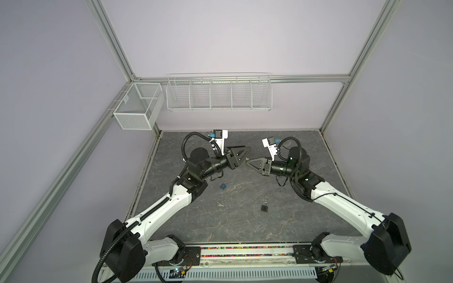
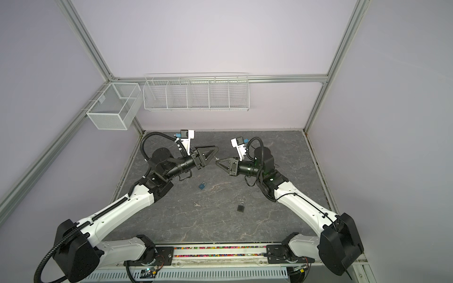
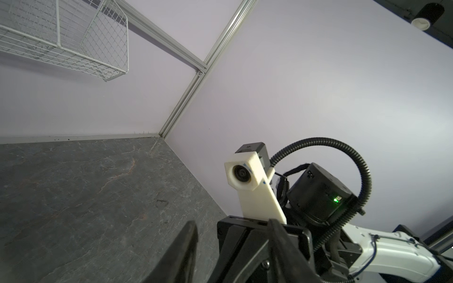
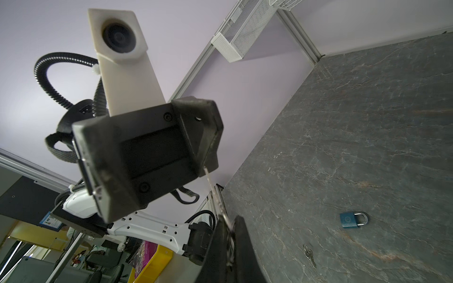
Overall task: Unlock with the key
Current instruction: 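Swing the left gripper down over the black padlock while the right gripper holds the key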
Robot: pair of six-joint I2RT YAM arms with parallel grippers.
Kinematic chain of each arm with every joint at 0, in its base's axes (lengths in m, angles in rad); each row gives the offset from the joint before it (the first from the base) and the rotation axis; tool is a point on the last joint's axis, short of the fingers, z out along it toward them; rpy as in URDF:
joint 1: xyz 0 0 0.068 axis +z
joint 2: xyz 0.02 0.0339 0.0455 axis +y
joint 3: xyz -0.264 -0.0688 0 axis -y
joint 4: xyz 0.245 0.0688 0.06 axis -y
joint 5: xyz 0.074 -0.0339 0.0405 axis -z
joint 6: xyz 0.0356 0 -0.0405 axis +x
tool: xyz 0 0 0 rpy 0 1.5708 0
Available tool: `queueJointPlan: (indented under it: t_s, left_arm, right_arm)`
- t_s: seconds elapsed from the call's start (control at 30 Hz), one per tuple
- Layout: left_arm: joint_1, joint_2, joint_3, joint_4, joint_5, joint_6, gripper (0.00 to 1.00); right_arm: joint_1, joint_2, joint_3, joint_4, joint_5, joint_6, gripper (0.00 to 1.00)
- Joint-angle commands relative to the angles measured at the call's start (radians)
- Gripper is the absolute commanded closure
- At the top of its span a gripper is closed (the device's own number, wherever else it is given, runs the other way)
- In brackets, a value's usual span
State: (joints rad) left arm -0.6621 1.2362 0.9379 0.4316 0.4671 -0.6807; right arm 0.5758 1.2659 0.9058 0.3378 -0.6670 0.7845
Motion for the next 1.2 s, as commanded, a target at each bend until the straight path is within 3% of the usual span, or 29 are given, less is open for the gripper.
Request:
queueJointPlan:
  t_s: [0.0,0.2,0.33,0.57,0.87,1.17]
  left_arm:
    - [-0.002,-0.028,0.028,-0.023,-0.032,0.021,0.44]
    - [-0.003,-0.113,0.004,-0.152,-0.161,0.051,0.32]
    - [-0.013,-0.173,0.008,-0.359,-0.297,0.046,0.29]
    - [-0.127,-0.162,0.028,-0.625,-0.429,0.066,0.24]
    - [-0.335,0.055,0.13,-0.86,-0.513,0.034,0.24]
    - [-0.513,0.324,0.335,-1.11,-0.614,0.049,0.25]
  right_arm:
    - [-0.026,-0.014,0.015,-0.004,-0.006,-0.012,0.94]
    - [-0.077,-0.015,-0.004,-0.051,-0.005,-0.009,0.94]
    - [-0.122,-0.043,-0.021,-0.151,0.038,-0.04,0.94]
    - [-0.191,-0.106,-0.05,-0.412,0.096,-0.176,0.94]
    - [-0.316,-0.176,-0.144,-0.519,0.071,-0.193,0.94]
    - [-0.465,-0.113,-0.164,-0.62,0.11,-0.184,0.94]
